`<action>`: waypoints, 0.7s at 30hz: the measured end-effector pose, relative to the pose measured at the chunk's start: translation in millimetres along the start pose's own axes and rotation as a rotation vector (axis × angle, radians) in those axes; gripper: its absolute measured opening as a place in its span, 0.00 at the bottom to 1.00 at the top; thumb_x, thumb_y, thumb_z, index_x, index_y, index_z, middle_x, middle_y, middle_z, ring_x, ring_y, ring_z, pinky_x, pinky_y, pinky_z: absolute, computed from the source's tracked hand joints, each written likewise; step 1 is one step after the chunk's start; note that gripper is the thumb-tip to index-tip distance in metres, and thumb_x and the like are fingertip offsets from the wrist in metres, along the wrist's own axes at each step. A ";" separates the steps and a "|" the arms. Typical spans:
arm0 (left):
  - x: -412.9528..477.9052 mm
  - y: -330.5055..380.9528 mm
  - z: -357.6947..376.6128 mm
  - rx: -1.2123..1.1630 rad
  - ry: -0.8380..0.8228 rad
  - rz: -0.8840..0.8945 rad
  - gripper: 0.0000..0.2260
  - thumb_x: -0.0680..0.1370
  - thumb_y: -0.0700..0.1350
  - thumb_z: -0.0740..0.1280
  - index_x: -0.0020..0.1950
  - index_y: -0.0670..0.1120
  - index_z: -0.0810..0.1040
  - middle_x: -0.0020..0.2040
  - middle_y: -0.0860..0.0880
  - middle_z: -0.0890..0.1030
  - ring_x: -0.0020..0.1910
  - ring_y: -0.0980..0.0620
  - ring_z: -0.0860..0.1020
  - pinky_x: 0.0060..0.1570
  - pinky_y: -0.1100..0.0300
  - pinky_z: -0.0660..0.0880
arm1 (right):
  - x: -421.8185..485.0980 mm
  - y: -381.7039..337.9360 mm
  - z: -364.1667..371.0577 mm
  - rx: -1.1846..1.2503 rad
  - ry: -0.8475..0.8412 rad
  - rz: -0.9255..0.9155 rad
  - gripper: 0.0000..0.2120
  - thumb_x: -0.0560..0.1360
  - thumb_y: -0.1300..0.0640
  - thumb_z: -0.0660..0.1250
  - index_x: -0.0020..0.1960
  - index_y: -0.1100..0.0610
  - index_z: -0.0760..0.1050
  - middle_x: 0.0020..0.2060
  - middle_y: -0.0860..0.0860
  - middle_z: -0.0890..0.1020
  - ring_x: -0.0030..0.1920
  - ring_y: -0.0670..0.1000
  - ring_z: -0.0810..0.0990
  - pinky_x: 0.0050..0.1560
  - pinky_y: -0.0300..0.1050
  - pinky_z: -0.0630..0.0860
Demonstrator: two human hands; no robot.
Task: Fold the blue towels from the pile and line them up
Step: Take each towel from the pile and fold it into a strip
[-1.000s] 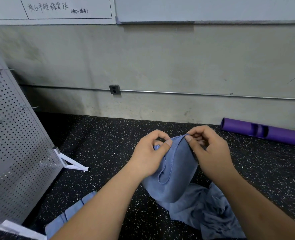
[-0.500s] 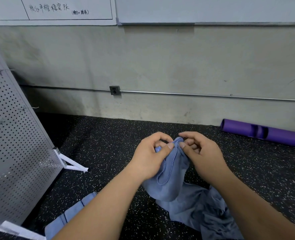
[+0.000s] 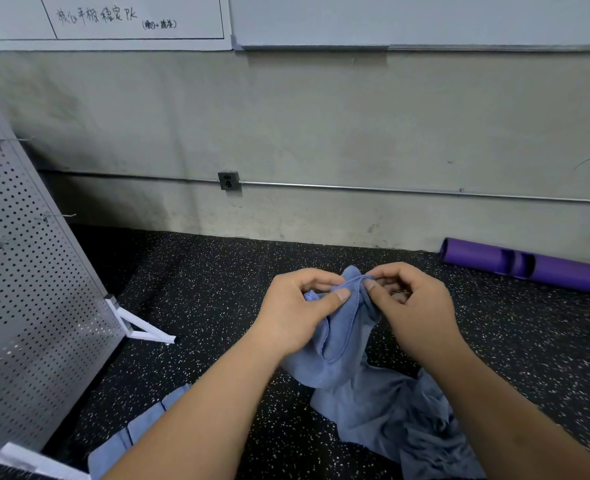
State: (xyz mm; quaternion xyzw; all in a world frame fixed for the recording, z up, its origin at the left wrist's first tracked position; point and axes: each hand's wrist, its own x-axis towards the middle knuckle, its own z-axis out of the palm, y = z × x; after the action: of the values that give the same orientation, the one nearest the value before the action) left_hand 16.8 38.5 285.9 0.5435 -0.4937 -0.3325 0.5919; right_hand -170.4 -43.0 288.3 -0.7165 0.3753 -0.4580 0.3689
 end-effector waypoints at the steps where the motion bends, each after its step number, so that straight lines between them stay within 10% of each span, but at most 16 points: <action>1: 0.4 -0.2 -0.6 0.018 -0.002 0.009 0.07 0.76 0.39 0.79 0.52 0.46 0.88 0.48 0.51 0.89 0.51 0.53 0.87 0.57 0.56 0.82 | 0.2 -0.8 -0.3 0.005 -0.017 0.001 0.08 0.77 0.58 0.78 0.47 0.45 0.85 0.41 0.44 0.86 0.39 0.46 0.82 0.44 0.45 0.82; 10: 0.3 -4.7 -0.8 0.173 -0.060 0.055 0.07 0.76 0.40 0.80 0.51 0.48 0.88 0.48 0.53 0.88 0.51 0.55 0.85 0.58 0.59 0.80 | 2.2 1.8 -3.8 -0.009 -0.179 0.012 0.17 0.79 0.61 0.74 0.61 0.42 0.83 0.42 0.44 0.83 0.35 0.41 0.75 0.41 0.36 0.77; 15: 0.0 -7.2 -1.8 0.227 -0.115 0.059 0.07 0.76 0.40 0.79 0.51 0.50 0.88 0.48 0.53 0.88 0.49 0.55 0.86 0.56 0.61 0.79 | 4.9 5.8 -9.6 -0.079 -0.394 0.028 0.14 0.82 0.59 0.69 0.59 0.41 0.84 0.45 0.50 0.84 0.45 0.53 0.82 0.49 0.51 0.80; 21: 10.9 -11.0 -18.1 0.248 0.125 0.088 0.09 0.76 0.48 0.79 0.54 0.58 0.86 0.49 0.54 0.82 0.46 0.56 0.80 0.51 0.62 0.76 | 9.7 13.5 -17.5 -0.218 -0.052 0.063 0.04 0.80 0.53 0.73 0.50 0.44 0.82 0.47 0.42 0.83 0.41 0.39 0.81 0.43 0.33 0.74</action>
State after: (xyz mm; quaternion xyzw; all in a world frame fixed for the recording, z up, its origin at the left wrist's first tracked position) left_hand 38.7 32.0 279.1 0.6099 -0.5166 -0.2081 0.5638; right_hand -186.6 -60.7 285.6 -0.7519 0.4355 -0.3836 0.3126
